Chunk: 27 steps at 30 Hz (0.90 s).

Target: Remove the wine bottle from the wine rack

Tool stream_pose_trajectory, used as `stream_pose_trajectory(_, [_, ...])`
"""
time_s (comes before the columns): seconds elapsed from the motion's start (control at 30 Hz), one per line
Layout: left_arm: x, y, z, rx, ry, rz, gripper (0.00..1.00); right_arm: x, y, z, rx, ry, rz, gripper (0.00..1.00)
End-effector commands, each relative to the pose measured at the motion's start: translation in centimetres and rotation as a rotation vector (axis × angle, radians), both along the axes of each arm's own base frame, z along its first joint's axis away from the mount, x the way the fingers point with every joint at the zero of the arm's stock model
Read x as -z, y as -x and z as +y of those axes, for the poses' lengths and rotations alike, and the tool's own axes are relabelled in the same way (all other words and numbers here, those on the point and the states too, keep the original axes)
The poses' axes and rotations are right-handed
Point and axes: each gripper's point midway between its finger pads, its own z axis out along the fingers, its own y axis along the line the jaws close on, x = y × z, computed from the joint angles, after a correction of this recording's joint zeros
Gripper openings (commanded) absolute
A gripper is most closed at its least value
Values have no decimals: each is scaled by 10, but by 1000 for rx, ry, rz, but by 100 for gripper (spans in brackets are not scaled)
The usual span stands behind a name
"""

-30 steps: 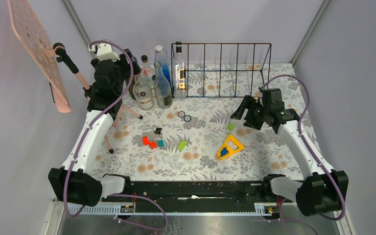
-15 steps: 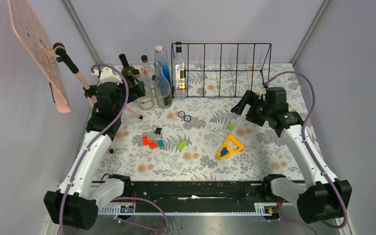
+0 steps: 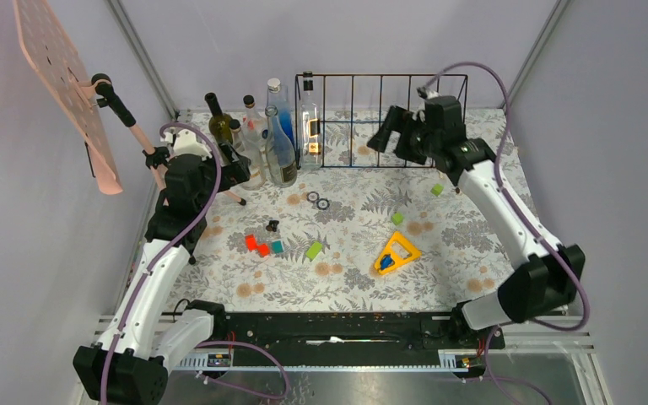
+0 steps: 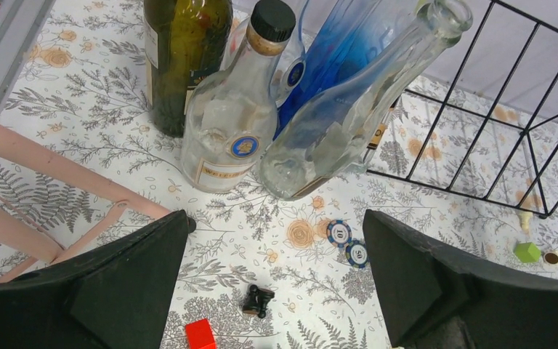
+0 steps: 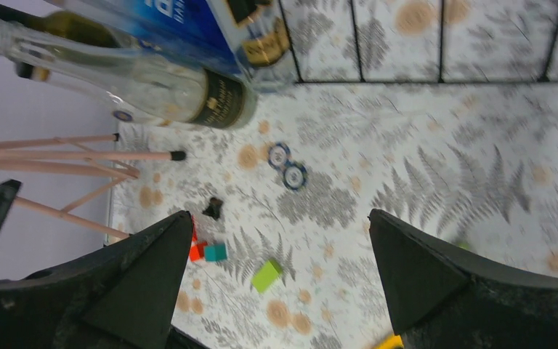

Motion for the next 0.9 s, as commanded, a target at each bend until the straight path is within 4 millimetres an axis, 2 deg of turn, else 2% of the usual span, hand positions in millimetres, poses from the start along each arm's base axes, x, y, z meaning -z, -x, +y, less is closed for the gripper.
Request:
stream_pose_trajectory(0.0, [-6, 2, -3, 29, -12, -27, 99, -26, -37, 35, -63, 24, -94, 98])
stream_pose_trajectory(0.13, [-3, 2, 0, 13, -22, -15, 99, -36, -69, 61, -100, 33, -136, 96])
stream_pose_trajectory(0.17, [-3, 3, 1, 11, -24, -15, 99, -44, -77, 68, -110, 32, -160, 96])
stream_pose_trajectory(0.2, [-3, 3, 0, 13, -23, -12, 99, -38, -84, 74, -120, 42, -157, 95])
stream_pose_trajectory(0.23, [-2, 3, -1, 17, -21, -10, 99, -47, -92, 80, -128, 40, -184, 95])
stream_pose_trajectory(0.43, [1, 3, -4, 33, -15, 0, 99, -56, -132, 116, -164, 58, -268, 91])
stream_pose_trajectory(0.47, [0, 3, -4, 35, -15, 0, 99, -52, -140, 121, -166, 60, -269, 90])
stream_pose_trajectory(0.5, [1, 3, -4, 35, -16, 2, 99, -59, -145, 126, -167, 55, -289, 89])
stream_pose_trajectory(0.53, [1, 4, -4, 34, -17, 2, 99, -51, -154, 132, -170, 58, -287, 88])
stream_pose_trajectory(0.73, [2, 3, -5, 39, -17, 8, 99, -45, -190, 158, -173, 43, -373, 84])
stream_pose_trajectory(0.87, [4, 2, -6, 44, -17, 13, 99, -42, -213, 169, -155, 39, -489, 82])
